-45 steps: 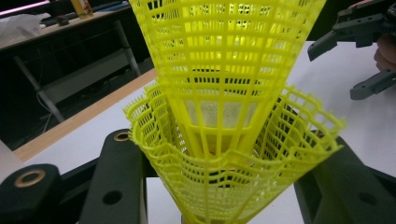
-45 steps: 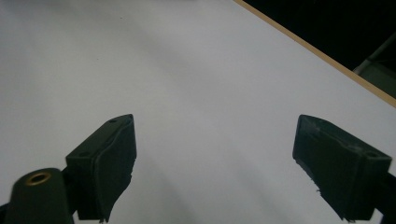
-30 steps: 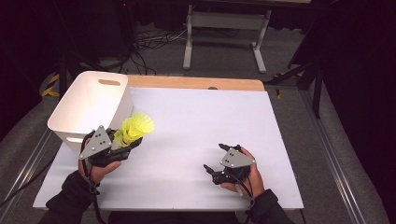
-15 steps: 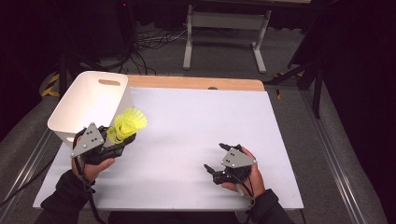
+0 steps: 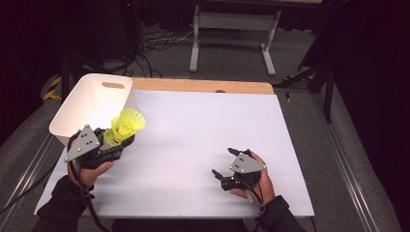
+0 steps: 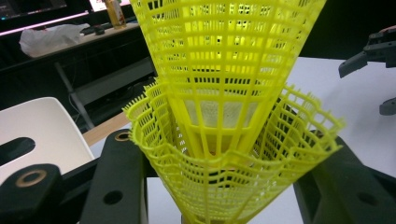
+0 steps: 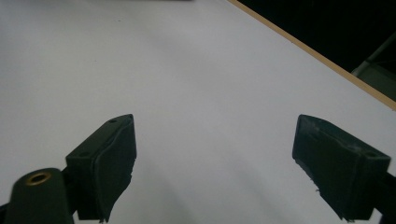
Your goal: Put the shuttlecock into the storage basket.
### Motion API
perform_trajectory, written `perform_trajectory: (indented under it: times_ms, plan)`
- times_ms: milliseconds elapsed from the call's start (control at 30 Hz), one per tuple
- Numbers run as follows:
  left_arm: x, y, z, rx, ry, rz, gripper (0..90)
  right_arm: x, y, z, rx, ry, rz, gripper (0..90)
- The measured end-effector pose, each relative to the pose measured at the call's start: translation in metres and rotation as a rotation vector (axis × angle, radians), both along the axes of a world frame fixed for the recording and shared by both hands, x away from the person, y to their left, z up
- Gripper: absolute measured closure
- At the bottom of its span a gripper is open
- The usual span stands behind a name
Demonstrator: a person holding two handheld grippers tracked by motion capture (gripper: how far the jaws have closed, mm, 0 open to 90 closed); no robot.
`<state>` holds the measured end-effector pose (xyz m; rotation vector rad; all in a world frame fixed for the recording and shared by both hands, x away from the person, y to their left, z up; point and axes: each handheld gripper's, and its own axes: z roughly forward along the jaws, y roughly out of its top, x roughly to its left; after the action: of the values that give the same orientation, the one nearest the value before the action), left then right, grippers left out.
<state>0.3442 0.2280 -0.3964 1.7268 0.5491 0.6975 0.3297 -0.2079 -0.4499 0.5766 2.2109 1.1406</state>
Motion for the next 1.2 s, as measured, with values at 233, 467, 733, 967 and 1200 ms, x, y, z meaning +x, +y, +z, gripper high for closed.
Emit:
perform_trajectory:
  times_ms: [233, 467, 733, 967, 1200]
  plan:
    - [-0.001, 0.006, 0.004, -0.023, -0.003, 0.007, 52.7, -0.001, 0.000, 0.001, 0.001, -0.006, 0.001, 14.3]
    - [0.000, 0.007, 0.005, -0.026, -0.001, 0.010, 52.7, -0.001, 0.000, 0.001, 0.013, -0.002, 0.011, 14.5]
    - [0.002, 0.008, 0.011, -0.015, 0.006, 0.013, 52.8, 0.000, -0.001, 0.000, 0.017, 0.003, 0.009, 14.4]
    - [0.005, 0.018, 0.022, 0.001, 0.009, 0.032, 52.7, 0.001, 0.001, -0.001, 0.011, 0.010, 0.009, 14.6]
    - [0.009, 0.027, 0.030, -0.001, 0.012, 0.053, 52.7, 0.002, 0.000, -0.001, 0.014, 0.012, 0.007, 14.6]
